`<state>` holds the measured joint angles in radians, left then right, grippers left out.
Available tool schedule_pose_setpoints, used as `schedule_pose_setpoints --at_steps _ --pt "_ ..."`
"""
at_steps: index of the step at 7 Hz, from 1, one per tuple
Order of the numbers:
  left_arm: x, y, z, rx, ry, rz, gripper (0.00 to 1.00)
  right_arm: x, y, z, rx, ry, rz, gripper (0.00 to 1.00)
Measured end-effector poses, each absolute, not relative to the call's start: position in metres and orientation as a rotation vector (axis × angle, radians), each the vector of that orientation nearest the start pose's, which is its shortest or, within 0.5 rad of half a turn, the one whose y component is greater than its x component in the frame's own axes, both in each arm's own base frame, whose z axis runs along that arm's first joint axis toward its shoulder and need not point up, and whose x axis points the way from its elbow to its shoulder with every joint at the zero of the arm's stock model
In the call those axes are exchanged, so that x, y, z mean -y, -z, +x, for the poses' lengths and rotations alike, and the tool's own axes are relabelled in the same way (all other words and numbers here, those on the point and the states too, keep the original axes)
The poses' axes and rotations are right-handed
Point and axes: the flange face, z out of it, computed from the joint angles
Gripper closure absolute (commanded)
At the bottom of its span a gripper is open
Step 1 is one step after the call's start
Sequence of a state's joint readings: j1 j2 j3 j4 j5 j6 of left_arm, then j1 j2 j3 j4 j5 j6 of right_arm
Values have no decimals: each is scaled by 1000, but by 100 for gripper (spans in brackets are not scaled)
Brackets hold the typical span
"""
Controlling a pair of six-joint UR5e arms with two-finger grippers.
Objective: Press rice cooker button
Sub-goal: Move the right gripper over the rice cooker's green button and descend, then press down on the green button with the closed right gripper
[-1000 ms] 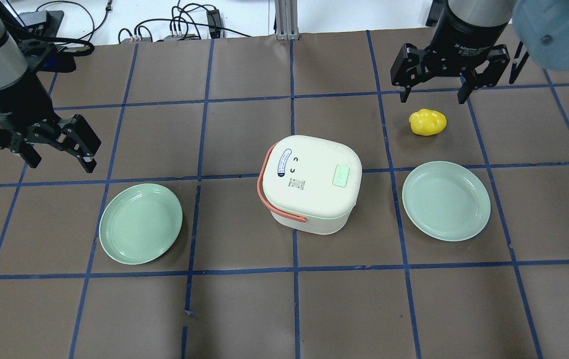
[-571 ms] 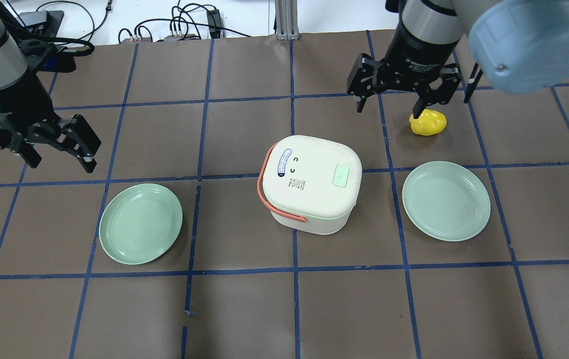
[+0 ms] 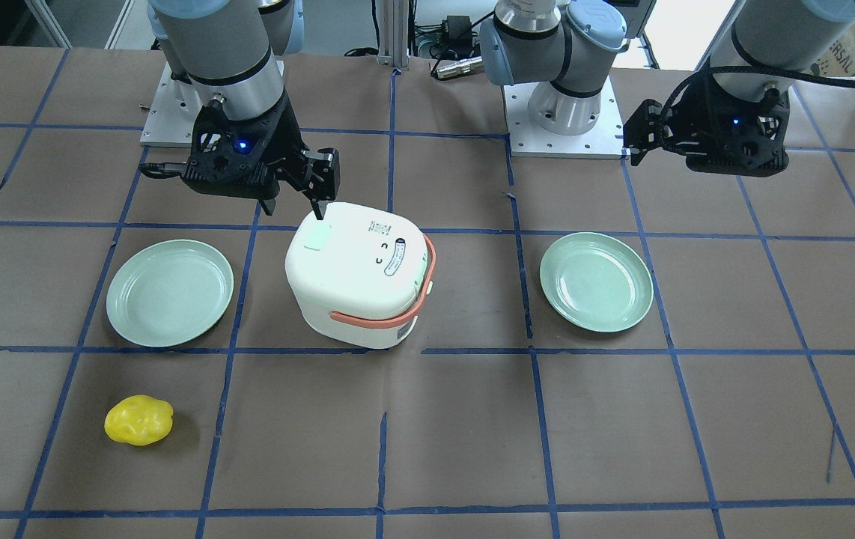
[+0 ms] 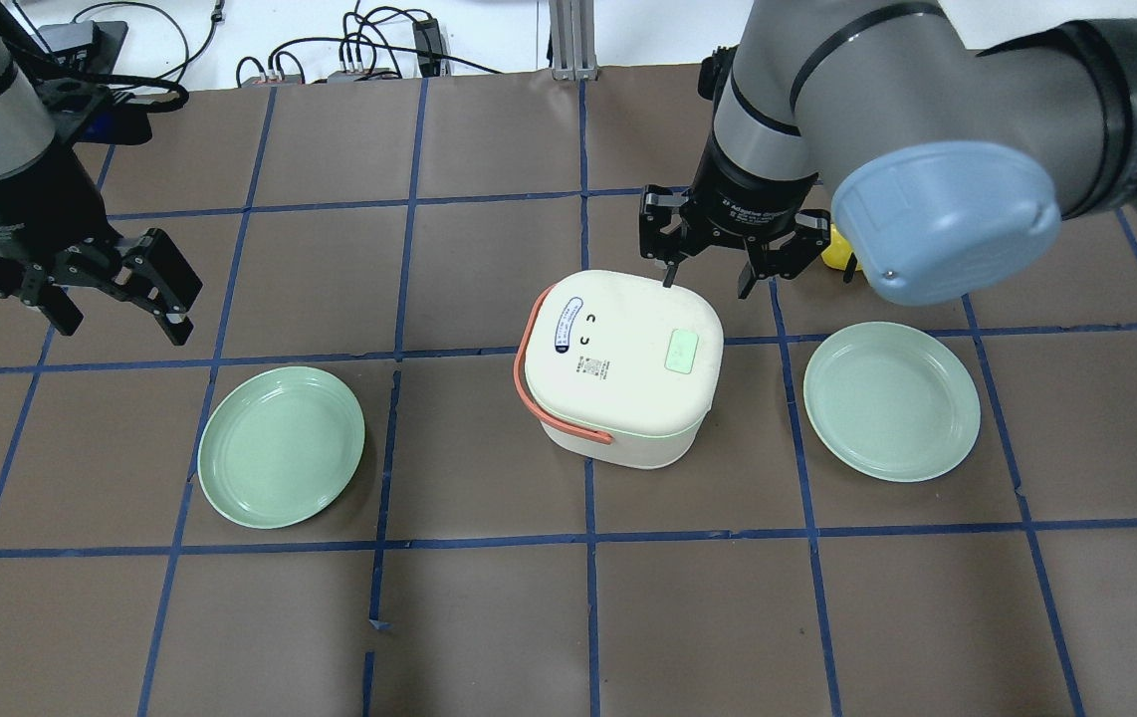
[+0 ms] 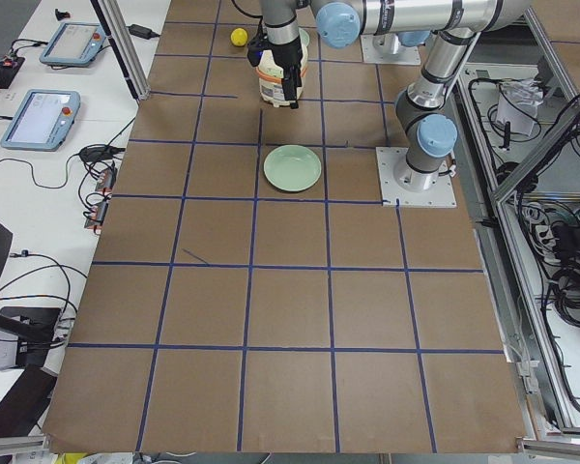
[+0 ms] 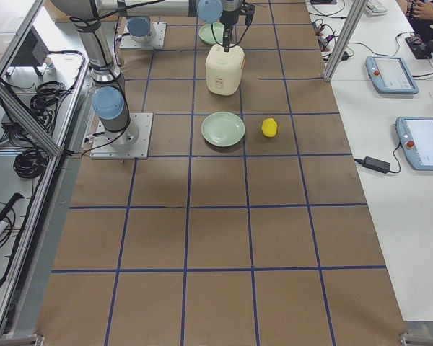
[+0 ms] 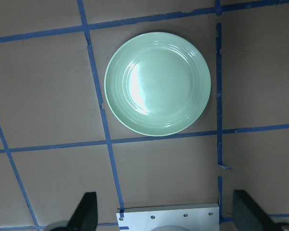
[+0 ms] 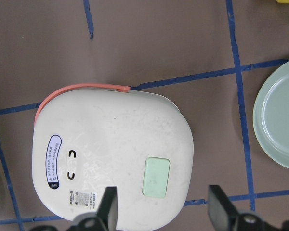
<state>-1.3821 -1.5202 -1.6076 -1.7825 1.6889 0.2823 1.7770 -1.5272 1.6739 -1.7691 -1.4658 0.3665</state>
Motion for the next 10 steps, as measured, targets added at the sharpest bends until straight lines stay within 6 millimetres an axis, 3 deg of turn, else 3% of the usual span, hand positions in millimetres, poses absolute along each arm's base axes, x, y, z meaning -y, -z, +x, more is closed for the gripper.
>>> schedule_pose_setpoints --at_steps 5,7,10 --pt "464 -476 -35 -3050 -337 161 0 464 -409 246 -3026 4 228 94" --pt "464 -476 -35 -3051 -337 161 0 458 -389 244 -3037 -48 236 94" --pt "464 -476 -35 -3051 -337 161 0 457 -380 245 -3029 -61 241 93"
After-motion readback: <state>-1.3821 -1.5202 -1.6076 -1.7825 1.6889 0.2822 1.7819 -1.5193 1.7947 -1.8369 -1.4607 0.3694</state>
